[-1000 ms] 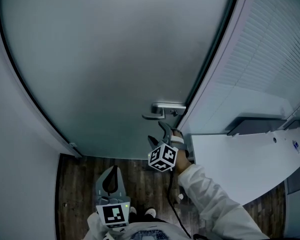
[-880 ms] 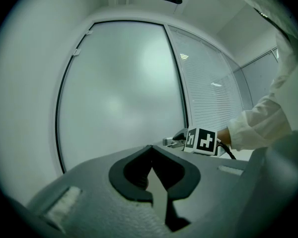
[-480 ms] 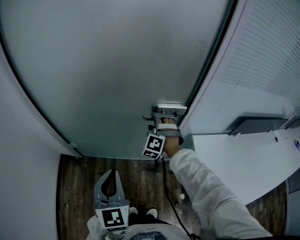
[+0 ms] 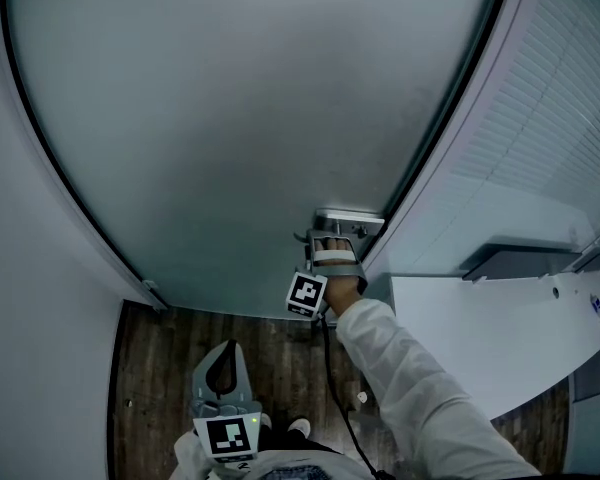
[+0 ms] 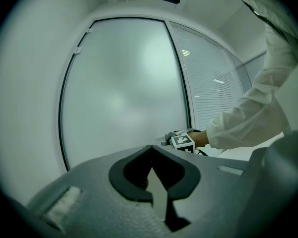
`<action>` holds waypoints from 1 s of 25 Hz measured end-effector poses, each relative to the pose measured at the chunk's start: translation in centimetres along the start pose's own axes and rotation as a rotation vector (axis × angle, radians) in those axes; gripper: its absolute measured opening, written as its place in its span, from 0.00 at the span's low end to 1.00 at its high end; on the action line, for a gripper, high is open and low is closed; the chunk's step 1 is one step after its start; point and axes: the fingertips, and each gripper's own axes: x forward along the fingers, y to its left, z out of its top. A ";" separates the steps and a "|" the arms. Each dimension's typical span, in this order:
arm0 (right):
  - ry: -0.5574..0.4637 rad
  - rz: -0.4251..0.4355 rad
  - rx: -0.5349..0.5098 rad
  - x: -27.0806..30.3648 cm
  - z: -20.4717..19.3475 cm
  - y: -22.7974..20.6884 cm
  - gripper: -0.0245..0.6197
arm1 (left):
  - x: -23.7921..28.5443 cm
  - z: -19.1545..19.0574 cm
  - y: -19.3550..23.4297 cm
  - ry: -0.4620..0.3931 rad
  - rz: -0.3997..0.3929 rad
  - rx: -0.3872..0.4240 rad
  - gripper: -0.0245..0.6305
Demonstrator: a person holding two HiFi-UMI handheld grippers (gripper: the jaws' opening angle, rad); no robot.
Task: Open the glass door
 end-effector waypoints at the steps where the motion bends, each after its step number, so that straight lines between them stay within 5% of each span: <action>1: 0.002 -0.008 -0.005 0.1 0.0 -0.1 0.33 | 0.1 0.1 -0.1 0.003 0.000 -0.003 0.04; 5: 0.006 -0.053 -0.035 0.1 0.0 -1.0 0.23 | 0.2 0.6 -0.4 0.006 0.002 -0.010 0.04; 11: -0.009 -0.081 -0.037 -0.5 0.7 -1.8 0.21 | -0.1 -0.1 -0.6 0.023 -0.002 -0.014 0.04; 18: 0.023 0.027 -0.139 -0.7 0.8 0.5 0.20 | 0.8 -0.5 -1.6 0.026 -0.009 -0.019 0.04; 25: 0.104 -0.011 -0.414 0.0 -0.2 2.9 0.19 | 1.1 -1.0 -2.0 0.053 -0.026 -0.021 0.04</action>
